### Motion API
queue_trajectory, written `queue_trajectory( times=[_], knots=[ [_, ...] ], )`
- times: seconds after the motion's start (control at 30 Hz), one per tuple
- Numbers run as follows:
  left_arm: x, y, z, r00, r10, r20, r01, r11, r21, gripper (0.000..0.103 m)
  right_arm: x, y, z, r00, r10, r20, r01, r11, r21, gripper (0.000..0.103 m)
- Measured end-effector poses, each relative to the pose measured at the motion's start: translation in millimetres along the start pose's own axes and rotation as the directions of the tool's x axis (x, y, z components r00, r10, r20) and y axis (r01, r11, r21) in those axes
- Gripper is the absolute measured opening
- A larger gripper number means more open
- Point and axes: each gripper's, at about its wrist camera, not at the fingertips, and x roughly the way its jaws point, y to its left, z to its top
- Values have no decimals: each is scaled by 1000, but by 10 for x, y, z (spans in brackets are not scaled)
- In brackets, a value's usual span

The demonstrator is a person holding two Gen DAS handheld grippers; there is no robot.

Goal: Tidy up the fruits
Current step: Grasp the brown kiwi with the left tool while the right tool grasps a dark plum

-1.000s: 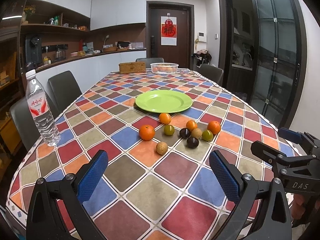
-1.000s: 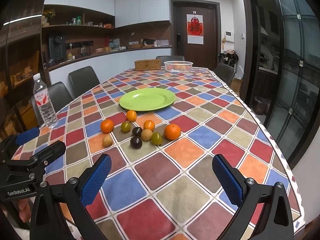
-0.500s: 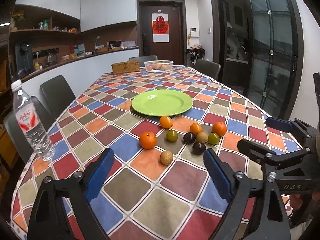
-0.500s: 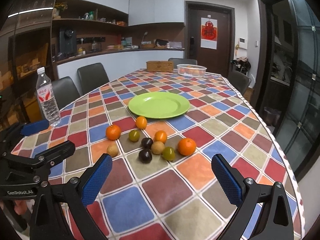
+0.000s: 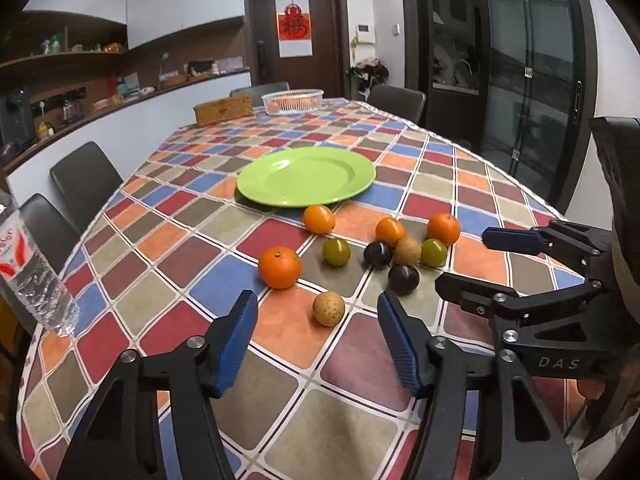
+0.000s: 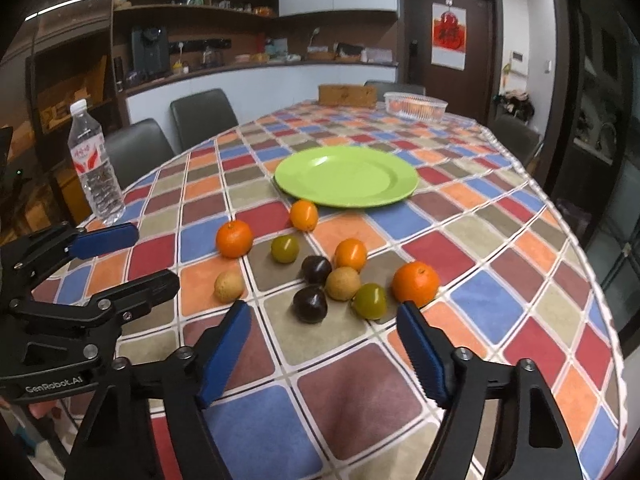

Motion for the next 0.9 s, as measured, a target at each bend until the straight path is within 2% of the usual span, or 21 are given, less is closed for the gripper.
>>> queue_trajectory(
  times=[0.17,0.43,0.67,0.9],
  knots=[
    [166,16,23,998,-28,-53,28,1000,7,52,160,-3,7,998,32,-46,-32,999,0,65],
    [448,33,27,990,-56,-131,58,998,7,41,409,-29,13,989,84,-123,-84,996,1,47],
    [617,63,26,980,-84,-183,80,996,-29,34,544,-20,39,982,113,-149,-115,993,-5,45],
    [730,25,31,974,-84,-209,78,996,-34,28,645,-22,46,976,132,-176,-135,991,-6,35]
  ],
)
